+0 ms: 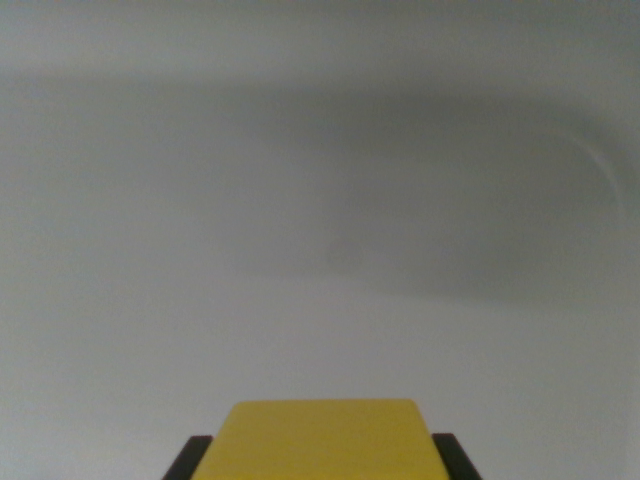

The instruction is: Pick yellow cube

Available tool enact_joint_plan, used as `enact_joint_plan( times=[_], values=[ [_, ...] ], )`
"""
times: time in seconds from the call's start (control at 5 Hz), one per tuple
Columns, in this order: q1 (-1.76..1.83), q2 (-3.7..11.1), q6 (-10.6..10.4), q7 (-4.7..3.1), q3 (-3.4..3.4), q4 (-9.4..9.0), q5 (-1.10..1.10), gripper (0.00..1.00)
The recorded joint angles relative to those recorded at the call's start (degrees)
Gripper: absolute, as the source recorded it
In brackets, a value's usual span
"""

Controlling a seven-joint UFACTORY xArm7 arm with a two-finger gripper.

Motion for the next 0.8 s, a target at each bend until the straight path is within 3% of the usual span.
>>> enact_joint_plan(
  times=[0.2, 0.4, 0.6, 0.8],
  values=[
    [0.02, -1.00, 2.7, 0.10, -0.04, 1.67, -0.11, 1.00],
    [0.02, -1.00, 2.7, 0.10, -0.04, 1.67, -0.11, 1.00],
    [0.04, -1.96, 5.2, 0.20, -0.08, 3.29, -0.21, 1.00],
    [0.04, -1.96, 5.2, 0.20, -0.08, 3.29, -0.21, 1.00]
  ],
)
